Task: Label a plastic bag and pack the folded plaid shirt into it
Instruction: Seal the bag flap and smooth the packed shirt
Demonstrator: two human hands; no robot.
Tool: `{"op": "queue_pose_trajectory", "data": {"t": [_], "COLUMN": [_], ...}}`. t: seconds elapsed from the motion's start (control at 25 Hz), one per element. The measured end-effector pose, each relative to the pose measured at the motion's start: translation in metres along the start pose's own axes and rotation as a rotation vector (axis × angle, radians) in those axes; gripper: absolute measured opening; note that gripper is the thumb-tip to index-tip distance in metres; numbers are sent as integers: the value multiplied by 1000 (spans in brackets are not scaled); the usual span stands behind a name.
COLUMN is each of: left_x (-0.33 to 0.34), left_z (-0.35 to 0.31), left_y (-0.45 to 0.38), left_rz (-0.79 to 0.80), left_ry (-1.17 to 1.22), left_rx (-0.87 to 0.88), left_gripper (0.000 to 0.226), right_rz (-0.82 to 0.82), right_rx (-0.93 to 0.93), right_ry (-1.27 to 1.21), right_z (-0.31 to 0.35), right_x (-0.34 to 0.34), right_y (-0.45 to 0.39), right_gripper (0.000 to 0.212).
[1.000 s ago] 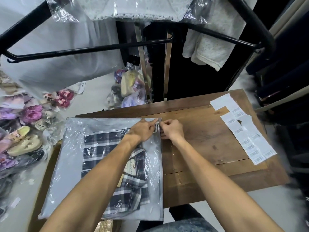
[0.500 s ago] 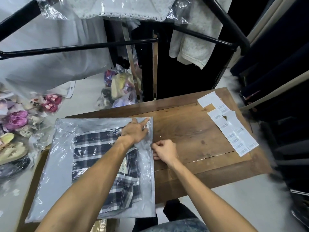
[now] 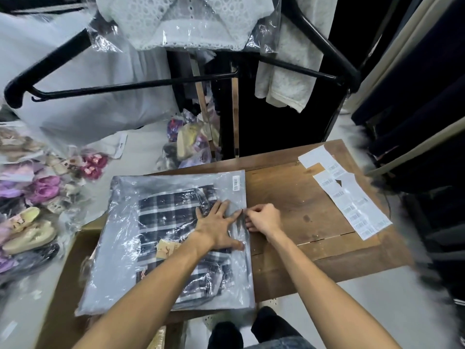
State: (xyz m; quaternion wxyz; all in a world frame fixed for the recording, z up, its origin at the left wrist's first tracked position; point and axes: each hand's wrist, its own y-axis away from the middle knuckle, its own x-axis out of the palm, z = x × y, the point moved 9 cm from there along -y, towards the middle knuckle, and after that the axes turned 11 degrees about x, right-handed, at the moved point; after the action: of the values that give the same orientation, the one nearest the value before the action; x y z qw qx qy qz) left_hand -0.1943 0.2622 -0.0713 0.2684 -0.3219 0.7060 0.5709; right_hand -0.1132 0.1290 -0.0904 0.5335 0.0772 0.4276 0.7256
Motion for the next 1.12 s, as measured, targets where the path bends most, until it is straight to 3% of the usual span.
{"op": "queue_pose_trajectory", "data": {"t": [0.28,0.68,0.88,0.96,1.12], "left_x": [-17,-31,-34,-14,5], "left_z": [-11,4,-24,-27,-13], "left_y": [-25,-29,-15,-8,-9], "left_rz": [9,-26,-208,-133,-47], "left_ry": [-14,-3,-108,-135,-137], "left_rx": [-14,-41,146,226,208], "left_gripper": [116,118,105,97,88], "right_rz": [-74,-26,8,17,35], "right_rx": [-58,-105,-46,-17,6], "right_ry": [116,242,218,195,200], "right_z": [-16,-33,-36,-35,-38], "right_x": [-24,-18,-21,-21,-21], "right_y": [12,28,23,24,29], "right_gripper": [17,20,15,14,12]}}
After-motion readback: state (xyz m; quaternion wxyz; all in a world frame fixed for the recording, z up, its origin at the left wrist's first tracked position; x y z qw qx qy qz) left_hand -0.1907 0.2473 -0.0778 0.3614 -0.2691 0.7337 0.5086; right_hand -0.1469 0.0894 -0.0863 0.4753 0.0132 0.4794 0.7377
